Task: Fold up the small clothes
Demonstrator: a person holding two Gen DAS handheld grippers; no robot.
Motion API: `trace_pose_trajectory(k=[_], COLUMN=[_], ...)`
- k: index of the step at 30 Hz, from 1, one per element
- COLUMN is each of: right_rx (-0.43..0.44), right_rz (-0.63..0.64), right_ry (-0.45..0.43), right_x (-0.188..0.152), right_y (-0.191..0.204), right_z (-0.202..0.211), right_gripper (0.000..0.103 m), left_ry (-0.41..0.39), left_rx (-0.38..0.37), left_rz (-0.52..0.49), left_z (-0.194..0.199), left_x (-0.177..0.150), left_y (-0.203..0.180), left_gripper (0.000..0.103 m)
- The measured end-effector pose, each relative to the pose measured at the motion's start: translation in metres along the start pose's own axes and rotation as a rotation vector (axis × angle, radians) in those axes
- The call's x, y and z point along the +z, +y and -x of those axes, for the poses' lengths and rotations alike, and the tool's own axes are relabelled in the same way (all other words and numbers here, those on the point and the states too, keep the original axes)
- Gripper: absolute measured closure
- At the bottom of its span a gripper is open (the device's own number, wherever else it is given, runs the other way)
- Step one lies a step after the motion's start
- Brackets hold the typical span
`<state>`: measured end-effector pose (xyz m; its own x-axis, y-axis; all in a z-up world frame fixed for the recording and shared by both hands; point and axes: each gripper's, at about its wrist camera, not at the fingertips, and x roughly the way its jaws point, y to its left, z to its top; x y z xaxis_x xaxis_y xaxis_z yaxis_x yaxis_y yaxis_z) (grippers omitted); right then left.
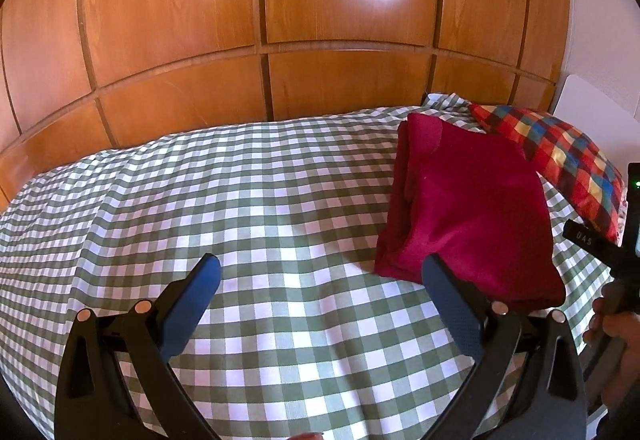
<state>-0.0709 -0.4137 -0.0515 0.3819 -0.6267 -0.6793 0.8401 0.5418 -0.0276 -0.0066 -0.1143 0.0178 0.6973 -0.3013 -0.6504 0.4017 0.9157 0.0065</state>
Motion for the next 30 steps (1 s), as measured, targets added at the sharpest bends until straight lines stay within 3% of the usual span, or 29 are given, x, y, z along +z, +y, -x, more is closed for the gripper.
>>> trace_pose_trajectory(k=[30], right_rx=[0.016], right_rz=[0.014], right_ry=[-0.002], right_x=[-0.009], right_y=[0.002], right_z=[0.009], right_gripper=[0.004], left_ry=[-0.016], left_rx=[0.0], left_rz=[0.009], left_z=[0.012], left_x=[-0.001], left_y=[0.001], left_gripper=[0.002])
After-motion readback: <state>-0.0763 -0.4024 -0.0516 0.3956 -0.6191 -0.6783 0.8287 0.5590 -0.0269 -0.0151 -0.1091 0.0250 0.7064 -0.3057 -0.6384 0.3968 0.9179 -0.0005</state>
